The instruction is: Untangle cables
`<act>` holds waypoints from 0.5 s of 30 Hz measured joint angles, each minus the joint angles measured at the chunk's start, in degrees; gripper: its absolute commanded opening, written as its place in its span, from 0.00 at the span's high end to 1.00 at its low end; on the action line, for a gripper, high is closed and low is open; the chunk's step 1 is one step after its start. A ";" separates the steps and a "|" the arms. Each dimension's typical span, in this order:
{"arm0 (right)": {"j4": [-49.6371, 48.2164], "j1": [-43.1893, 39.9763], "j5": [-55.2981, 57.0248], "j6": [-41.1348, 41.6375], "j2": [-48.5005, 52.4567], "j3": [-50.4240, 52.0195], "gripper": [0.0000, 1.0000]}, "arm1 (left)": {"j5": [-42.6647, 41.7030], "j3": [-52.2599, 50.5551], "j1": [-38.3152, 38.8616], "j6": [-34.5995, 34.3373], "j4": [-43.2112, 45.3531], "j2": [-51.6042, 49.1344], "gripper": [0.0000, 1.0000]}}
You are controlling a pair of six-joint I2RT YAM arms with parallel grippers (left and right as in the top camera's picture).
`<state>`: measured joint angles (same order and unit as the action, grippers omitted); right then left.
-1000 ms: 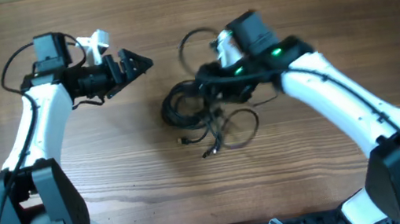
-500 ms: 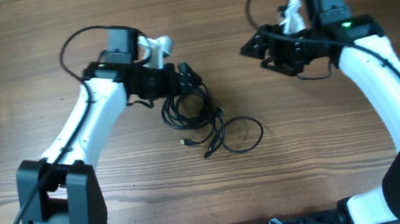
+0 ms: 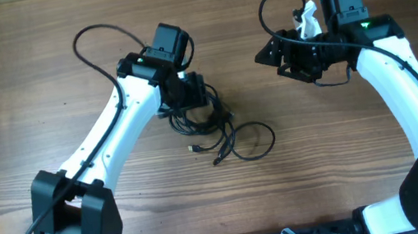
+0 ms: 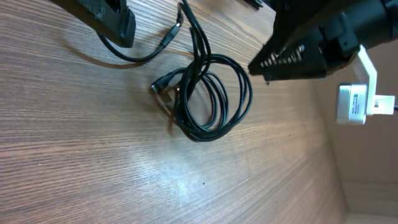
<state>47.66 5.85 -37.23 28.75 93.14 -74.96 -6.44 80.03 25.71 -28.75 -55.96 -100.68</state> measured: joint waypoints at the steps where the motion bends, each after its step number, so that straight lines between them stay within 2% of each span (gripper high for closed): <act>1: 0.15 0.00 0.02 -0.24 0.00 0.00 0.27 | 0.87 -0.68 0.37 -3.54 0.31 0.00 0.37; 8: 1.27 0.00 0.22 -1.79 0.00 0.00 0.27 | 2.60 -6.69 1.55 -16.31 3.56 -0.04 0.39; 15: 1.64 0.00 0.22 -2.32 0.00 0.00 0.27 | 3.23 -14.45 1.55 -23.82 15.37 -0.17 0.39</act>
<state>49.30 5.85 -37.01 26.44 93.14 -74.96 -3.20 65.58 27.27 -52.58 -40.60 -100.86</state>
